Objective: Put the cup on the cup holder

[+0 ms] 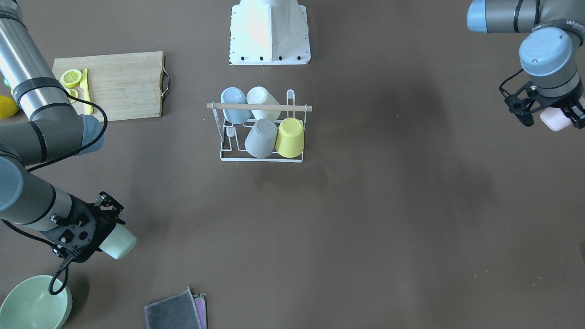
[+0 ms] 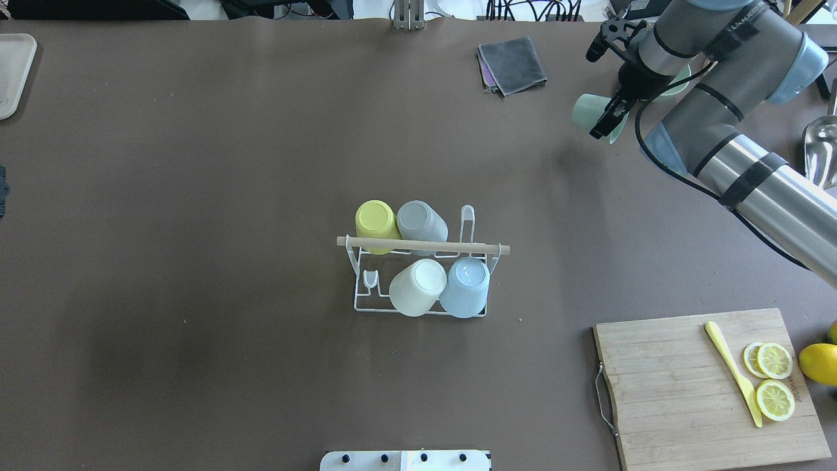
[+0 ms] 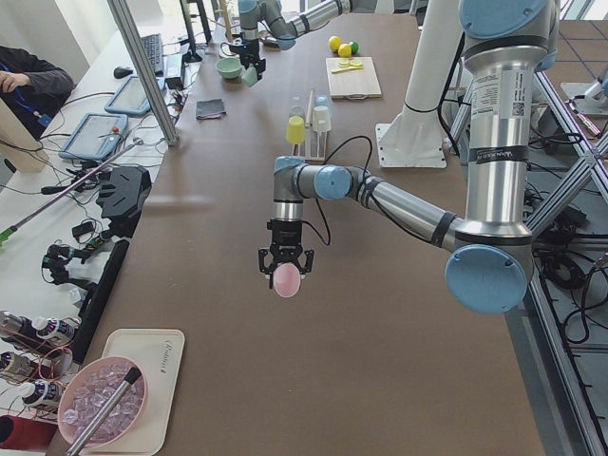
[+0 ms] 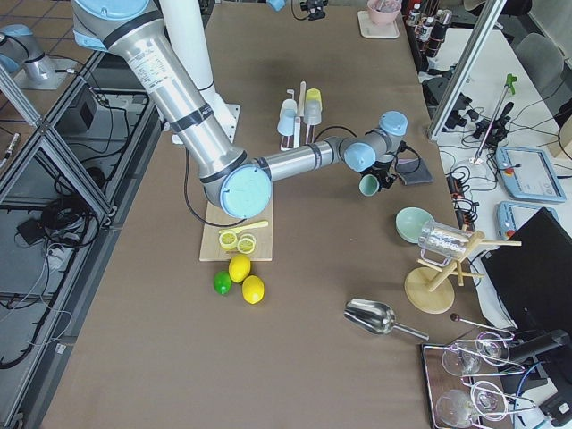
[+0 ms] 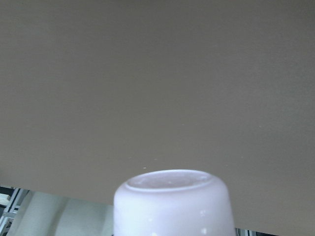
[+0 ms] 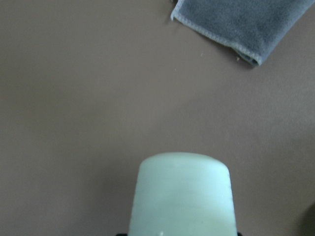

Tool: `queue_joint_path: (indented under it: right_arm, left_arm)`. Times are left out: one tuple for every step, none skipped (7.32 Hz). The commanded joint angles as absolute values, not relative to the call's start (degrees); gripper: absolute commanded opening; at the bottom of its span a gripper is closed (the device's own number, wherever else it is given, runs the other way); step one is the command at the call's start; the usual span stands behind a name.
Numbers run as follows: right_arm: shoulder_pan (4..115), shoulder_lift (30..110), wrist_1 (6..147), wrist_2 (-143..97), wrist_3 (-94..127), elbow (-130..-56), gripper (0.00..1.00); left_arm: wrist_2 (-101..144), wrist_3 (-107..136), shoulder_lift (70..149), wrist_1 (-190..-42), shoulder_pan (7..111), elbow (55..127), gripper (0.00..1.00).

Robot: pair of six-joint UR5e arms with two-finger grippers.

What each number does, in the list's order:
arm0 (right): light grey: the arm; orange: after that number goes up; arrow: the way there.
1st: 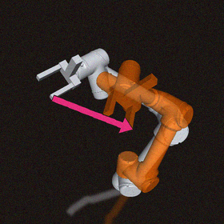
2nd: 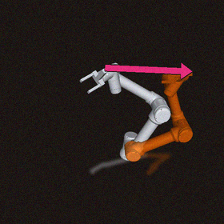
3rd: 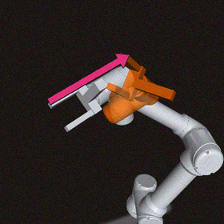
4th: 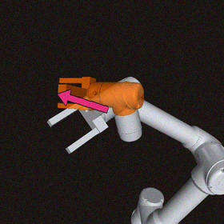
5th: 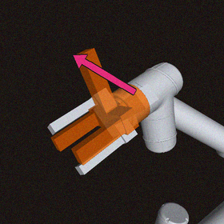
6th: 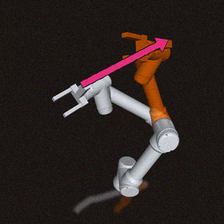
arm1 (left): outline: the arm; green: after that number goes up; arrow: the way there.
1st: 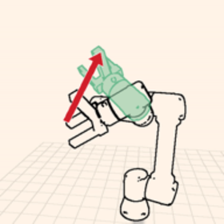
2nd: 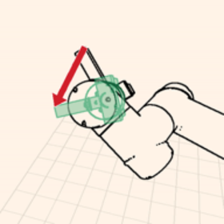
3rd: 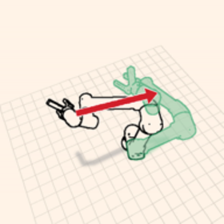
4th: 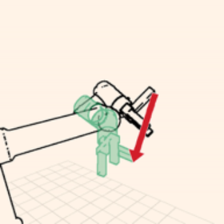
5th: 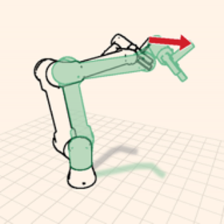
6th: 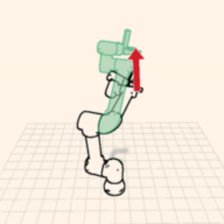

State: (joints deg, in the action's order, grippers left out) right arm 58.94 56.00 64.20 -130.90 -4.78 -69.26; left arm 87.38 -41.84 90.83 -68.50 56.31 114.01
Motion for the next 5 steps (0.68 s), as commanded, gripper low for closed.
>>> queue_joint_path:
  right_arm:
    - [59.7,54.8,54.3,-133.5,4.3,-70.2,0.27]
    - [60.0,54.8,50.5,-134.7,6.7,-71.8,0.27]
    - [60.1,54.6,43.7,-134.8,8.9,-71.7,0.27]
    - [60.1,54.5,35.2,-134.9,16.7,-71.7,0.27]
    - [60.1,54.4,28.7,-134.8,21.4,-71.7,0.27]
  left_arm:
    - [88.8,-43.1,97.4,-68.4,60.6,116.7,0.16]
    - [91.5,-43.2,98.1,-68.6,63.3,119.1,0.16]
    - [92.1,-43.2,99.1,-69.3,63.9,119.7,0.16]
    - [92.2,-43.1,99.1,-71.3,63.8,120.5,0.16]
    - [94.0,-42.5,99.7,-71.9,63.7,120.3,0.16]
